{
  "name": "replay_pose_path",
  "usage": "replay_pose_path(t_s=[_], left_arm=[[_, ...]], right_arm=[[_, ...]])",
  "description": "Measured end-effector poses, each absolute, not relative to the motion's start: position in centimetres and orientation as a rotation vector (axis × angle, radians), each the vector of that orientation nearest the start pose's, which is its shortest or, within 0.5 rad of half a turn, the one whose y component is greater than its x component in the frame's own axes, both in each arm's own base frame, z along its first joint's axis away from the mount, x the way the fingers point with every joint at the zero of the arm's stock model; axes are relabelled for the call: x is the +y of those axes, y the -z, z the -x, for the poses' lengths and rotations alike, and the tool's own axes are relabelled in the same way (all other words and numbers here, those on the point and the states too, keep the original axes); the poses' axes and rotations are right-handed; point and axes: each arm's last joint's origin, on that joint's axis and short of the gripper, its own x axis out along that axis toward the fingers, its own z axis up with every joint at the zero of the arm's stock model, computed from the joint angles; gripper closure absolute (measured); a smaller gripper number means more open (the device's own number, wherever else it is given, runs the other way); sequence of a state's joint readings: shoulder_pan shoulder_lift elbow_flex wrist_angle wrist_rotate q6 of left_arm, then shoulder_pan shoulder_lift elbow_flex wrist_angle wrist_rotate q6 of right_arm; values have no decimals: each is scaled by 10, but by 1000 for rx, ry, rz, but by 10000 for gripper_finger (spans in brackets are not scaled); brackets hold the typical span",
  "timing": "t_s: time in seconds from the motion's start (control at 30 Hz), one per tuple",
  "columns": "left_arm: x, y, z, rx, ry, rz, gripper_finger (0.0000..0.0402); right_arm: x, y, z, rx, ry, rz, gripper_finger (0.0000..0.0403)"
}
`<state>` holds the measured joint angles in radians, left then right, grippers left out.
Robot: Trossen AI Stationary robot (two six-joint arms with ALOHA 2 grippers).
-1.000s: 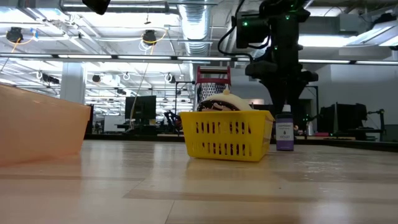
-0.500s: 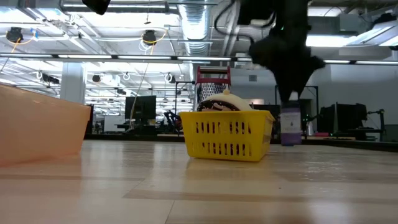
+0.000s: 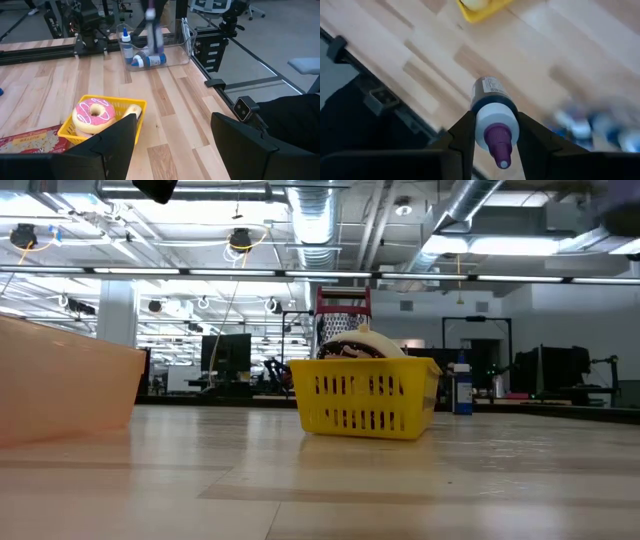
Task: Pick & Place Food Item
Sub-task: Put the violet food coloring bottle into the transparent bin
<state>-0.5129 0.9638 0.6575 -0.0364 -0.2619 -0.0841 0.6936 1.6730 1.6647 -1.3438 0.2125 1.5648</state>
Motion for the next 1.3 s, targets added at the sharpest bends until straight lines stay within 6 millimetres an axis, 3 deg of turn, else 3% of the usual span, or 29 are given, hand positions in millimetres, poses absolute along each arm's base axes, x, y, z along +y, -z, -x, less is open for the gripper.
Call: replay_pose_path(t_s=[0.2,0.43,0.67,1.3], left_arm=[[-97,-272,-188,323,233,-51,151],[-97,-273,-189,304,236,-70,151],[-97,-273,-189,304,237,-72,151],[-97,-273,-189,308,236,-66,151]], right_arm=[[234,-353,-177,1134,752,-842,297],[256,-341,-144,1195,827,-922,297],[255,-314,-142,1289,920,-874,297],[272,-248,-138,1340,825,-931,297]])
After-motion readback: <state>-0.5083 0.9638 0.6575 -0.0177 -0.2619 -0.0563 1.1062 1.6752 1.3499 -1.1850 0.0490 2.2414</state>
